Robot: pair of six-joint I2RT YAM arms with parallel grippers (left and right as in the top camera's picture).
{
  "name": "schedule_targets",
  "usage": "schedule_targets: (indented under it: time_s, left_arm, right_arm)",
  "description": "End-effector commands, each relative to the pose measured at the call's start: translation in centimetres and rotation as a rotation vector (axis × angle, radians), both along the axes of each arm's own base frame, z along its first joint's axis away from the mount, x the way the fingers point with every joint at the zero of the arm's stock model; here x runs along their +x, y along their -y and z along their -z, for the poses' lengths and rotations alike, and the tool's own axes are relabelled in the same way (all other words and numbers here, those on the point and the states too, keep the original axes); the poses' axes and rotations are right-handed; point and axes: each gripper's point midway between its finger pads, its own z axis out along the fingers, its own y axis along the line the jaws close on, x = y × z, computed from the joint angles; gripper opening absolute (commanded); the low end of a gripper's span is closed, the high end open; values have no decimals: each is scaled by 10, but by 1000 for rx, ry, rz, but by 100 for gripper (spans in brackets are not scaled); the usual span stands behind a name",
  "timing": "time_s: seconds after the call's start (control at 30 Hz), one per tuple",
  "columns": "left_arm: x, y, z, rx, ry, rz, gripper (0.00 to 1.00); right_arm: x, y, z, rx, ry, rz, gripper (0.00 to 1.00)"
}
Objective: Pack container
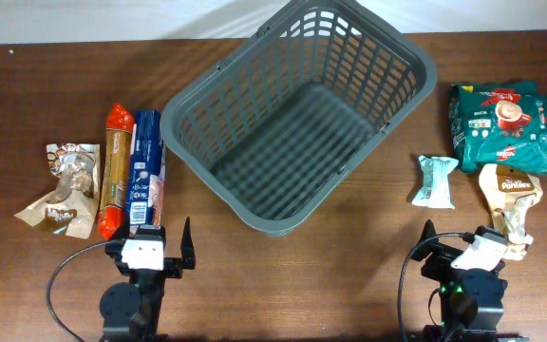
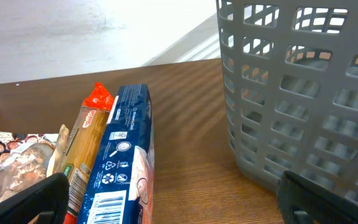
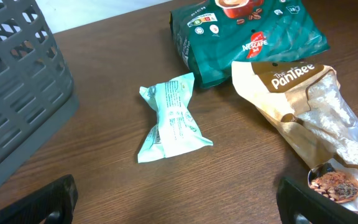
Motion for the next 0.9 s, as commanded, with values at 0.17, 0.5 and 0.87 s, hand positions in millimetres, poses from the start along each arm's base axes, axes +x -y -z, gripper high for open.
schedule_targets:
  time_s: [0.17,0.5,0.87]
  left_arm:
    - [0,-1,1,-1,1,-5,99]
    - [0,-1,1,-1,1,-5,99]
    - [0,-1,1,-1,1,-5,99]
  right_arm:
    - [0,-1,1,-5,3,-4,99]
    - [0,-1,1,-5,3,-3,99]
    - [4,-29,5,67,-2,-156,99]
